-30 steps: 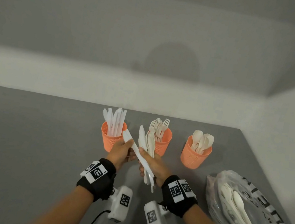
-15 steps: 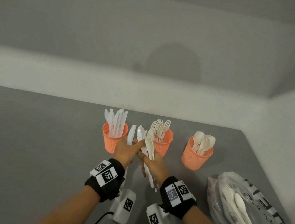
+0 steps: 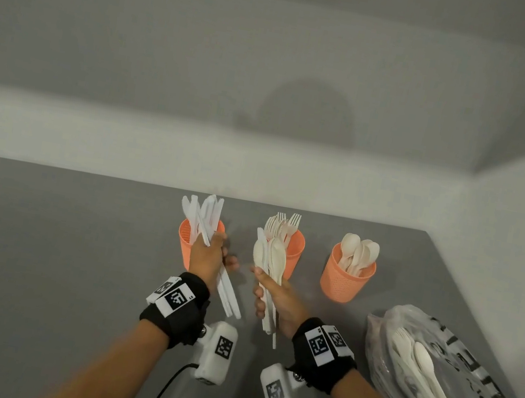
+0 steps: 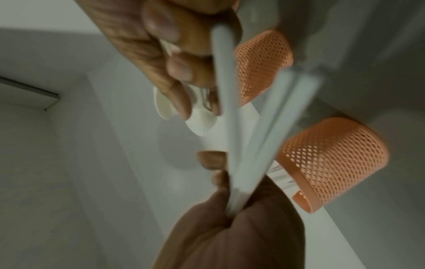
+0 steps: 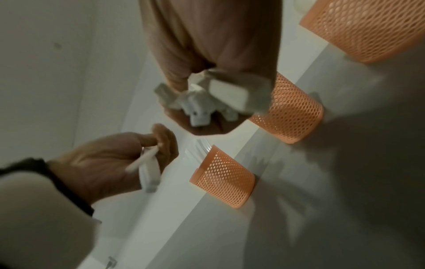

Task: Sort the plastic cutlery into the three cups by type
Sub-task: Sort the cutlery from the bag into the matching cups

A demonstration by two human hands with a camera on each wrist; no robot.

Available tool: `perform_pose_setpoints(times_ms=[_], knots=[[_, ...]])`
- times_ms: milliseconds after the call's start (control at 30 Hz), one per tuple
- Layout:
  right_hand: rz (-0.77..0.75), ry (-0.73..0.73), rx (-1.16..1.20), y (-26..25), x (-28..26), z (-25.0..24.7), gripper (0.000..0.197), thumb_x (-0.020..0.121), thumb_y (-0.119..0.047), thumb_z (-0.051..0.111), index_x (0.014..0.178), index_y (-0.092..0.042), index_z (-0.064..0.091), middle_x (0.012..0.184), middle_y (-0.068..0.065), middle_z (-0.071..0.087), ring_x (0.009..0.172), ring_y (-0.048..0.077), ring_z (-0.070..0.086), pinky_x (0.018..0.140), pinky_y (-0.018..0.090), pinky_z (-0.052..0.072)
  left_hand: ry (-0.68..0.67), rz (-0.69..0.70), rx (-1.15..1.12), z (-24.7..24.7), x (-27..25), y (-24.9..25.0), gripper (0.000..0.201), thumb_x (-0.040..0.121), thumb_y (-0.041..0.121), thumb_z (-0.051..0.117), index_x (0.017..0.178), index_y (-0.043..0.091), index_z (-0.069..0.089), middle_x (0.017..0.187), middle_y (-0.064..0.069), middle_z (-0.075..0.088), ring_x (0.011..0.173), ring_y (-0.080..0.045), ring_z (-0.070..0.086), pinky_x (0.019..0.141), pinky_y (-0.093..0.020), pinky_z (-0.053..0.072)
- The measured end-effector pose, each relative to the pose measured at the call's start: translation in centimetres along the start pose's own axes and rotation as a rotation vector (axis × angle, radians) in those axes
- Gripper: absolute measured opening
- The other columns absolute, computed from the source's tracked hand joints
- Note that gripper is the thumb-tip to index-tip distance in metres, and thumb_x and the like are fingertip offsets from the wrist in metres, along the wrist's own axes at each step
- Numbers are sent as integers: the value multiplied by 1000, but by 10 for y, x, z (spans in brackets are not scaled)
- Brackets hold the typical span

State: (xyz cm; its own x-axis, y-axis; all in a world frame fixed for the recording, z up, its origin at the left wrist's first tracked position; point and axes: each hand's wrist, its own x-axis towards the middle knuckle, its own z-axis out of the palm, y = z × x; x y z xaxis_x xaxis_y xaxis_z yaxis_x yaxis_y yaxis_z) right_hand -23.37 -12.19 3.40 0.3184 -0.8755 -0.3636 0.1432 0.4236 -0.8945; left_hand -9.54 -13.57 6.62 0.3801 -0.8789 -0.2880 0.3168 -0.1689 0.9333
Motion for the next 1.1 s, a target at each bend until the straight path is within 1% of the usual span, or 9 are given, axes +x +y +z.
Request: perform_pose_setpoints(times_ms=[67, 133, 200, 300, 433, 533, 667, 900, 1100], knots=[[38, -41, 23, -4, -3, 0, 15, 92, -30, 55, 98, -18, 50, 45, -9, 41, 34, 5, 36, 35, 17, 33, -64, 4, 50, -2, 0, 3, 24, 98, 21, 40, 75, 15, 46, 50, 0, 35, 28, -5, 37, 34, -15, 35], [54, -85, 22, -8, -7, 1, 13, 92, -29, 54, 86, -22, 45, 42, -9, 37, 33, 3, 33, 36, 16, 32, -137, 10, 164, -5, 0, 2, 27, 95, 27, 48, 71, 17, 43, 49, 2, 30, 29, -3, 29, 32, -13, 25], [72, -143, 3, -9, -9, 1, 11, 94, -24, 51, 84, -23, 46, 40, -10, 35, 34, 2, 33, 37, 15, 31, -207, -23, 228, -6, -2, 2, 30, 90, 36, 55, 67, 18, 48, 47, 5, 27, 31, -3, 24, 33, -15, 21], [115, -227, 2, -11, -12, 2, 12, 95, -17, 41, 96, -23, 52, 39, -10, 35, 33, 1, 32, 35, 14, 28, -275, -56, 246, -3, -7, 3, 42, 87, 42, 57, 56, 18, 42, 43, 7, 27, 33, -5, 22, 34, -16, 19], [118, -269, -27, -13, -14, 1, 18, 95, -17, 38, 111, -19, 48, 48, -8, 50, 31, 2, 33, 33, 13, 29, -204, -61, 209, 2, -10, 6, 34, 87, 30, 60, 59, 15, 46, 43, 5, 36, 29, -3, 28, 32, -15, 21], [70, -190, -71, -14, -14, 1, 9, 95, -16, 42, 100, -14, 49, 58, -4, 60, 36, 6, 41, 38, 17, 37, -108, -12, 210, 2, -8, 7, 32, 89, 20, 58, 60, 15, 44, 35, 8, 39, 27, -2, 32, 33, -15, 26], [12, -116, -89, -14, -17, -2, 11, 94, -20, 46, 99, -15, 55, 63, 1, 63, 41, 9, 48, 40, 19, 38, -50, 12, 195, 2, -6, 7, 33, 92, 20, 53, 61, 14, 43, 29, 8, 39, 25, -3, 35, 35, -16, 29], [8, -92, -52, -12, -15, -3, 10, 95, -25, 46, 99, -17, 51, 66, 2, 63, 39, 8, 45, 39, 18, 38, -200, -25, 239, 7, -7, -10, 25, 92, 19, 54, 69, 10, 53, 60, -1, 49, 42, -7, 35, 35, -13, 29], [50, -63, -1, -13, -13, -8, 15, 92, -31, 54, 95, -16, 57, 70, 5, 57, 50, 12, 58, 45, 24, 49, -36, -45, 99, 3, -1, -7, 30, 95, 12, 38, 66, 11, 45, 59, -5, 50, 41, -10, 38, 36, -17, 31]])
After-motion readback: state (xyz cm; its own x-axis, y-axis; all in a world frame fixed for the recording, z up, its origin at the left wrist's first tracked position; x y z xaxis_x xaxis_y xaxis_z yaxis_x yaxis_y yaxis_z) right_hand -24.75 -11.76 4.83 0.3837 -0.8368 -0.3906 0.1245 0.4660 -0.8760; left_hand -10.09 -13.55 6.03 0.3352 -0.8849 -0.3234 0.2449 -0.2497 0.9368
